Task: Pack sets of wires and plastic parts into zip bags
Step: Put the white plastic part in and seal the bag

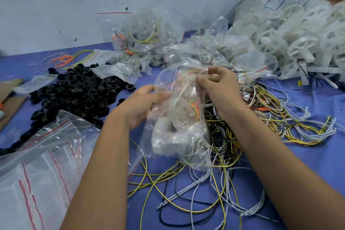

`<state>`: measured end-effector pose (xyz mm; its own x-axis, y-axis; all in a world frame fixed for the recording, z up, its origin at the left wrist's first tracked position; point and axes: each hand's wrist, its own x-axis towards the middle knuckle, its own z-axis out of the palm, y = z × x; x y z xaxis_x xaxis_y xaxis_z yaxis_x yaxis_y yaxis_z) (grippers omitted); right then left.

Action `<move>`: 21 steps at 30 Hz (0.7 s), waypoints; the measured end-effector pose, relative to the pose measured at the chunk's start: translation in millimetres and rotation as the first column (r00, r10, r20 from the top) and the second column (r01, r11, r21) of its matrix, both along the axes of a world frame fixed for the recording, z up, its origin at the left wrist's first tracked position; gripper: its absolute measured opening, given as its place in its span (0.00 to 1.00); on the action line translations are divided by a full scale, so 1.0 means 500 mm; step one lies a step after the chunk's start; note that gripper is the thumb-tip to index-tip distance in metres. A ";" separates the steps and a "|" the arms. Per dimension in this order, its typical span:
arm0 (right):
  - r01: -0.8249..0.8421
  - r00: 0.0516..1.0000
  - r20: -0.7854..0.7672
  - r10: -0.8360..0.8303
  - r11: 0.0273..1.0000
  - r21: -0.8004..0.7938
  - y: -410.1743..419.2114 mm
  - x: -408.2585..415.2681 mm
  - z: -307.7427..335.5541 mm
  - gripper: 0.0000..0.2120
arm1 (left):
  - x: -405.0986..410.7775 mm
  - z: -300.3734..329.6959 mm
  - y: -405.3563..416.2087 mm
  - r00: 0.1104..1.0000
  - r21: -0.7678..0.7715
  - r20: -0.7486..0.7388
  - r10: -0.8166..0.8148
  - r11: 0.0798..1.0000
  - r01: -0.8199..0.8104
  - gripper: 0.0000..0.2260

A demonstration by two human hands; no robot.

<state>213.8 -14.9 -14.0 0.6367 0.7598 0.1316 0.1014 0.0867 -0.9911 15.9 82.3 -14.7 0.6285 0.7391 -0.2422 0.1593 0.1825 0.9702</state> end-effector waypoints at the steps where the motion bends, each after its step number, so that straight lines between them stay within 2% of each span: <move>1: -0.028 0.999 -0.029 0.029 0.999 0.030 -0.002 0.002 -0.003 0.06 | -0.013 -0.003 0.001 0.995 -0.051 0.036 -0.091 0.994 0.092 0.18; 3: -0.102 0.990 -0.093 0.110 0.991 0.083 -0.008 0.002 -0.007 0.02 | -0.033 -0.009 0.003 0.956 -0.091 0.133 -0.262 0.957 0.275 0.28; 5: -0.145 0.981 -0.116 0.157 0.984 0.100 -0.012 0.001 -0.009 0.05 | -0.033 -0.014 0.002 0.921 -0.102 0.255 -0.294 0.939 0.328 0.33; 6: -0.159 0.978 -0.121 0.172 0.982 0.105 -0.014 0.001 -0.008 0.05 | -0.027 -0.016 0.002 0.924 -0.105 0.296 -0.243 0.953 0.284 0.31; 8: -0.200 0.968 -0.127 0.216 0.972 0.123 -0.019 -0.003 -0.006 0.04 | -0.016 -0.022 0.008 0.945 -0.078 0.321 -0.069 0.992 0.099 0.20; 11: -0.198 0.963 -0.156 0.220 0.970 0.143 -0.016 -0.010 -0.006 0.17 | -0.008 -0.036 0.021 0.935 -0.058 0.330 0.134 0.991 -0.121 0.11; 14: -0.151 0.967 -0.178 0.180 0.975 0.163 -0.015 -0.010 -0.008 0.15 | -0.003 -0.049 0.024 0.936 -0.050 0.299 0.184 0.983 -0.177 0.12; 18: -0.148 0.960 -0.208 0.186 0.971 0.188 -0.018 -0.009 -0.007 0.12 | 0.001 -0.047 0.014 0.963 -0.052 0.235 0.133 0.991 -0.125 0.16; 21: -0.112 0.961 -0.229 0.155 0.975 0.191 -0.021 -0.010 -0.004 0.11 | -0.001 -0.045 0.006 0.952 -0.086 0.267 0.149 0.988 -0.131 0.22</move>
<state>208.9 -25.6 -16.2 0.5602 0.8188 0.1253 -0.1627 0.2571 -0.9526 15.4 85.1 -37.2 0.5687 0.8125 -0.1283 -0.1400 0.2493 0.9582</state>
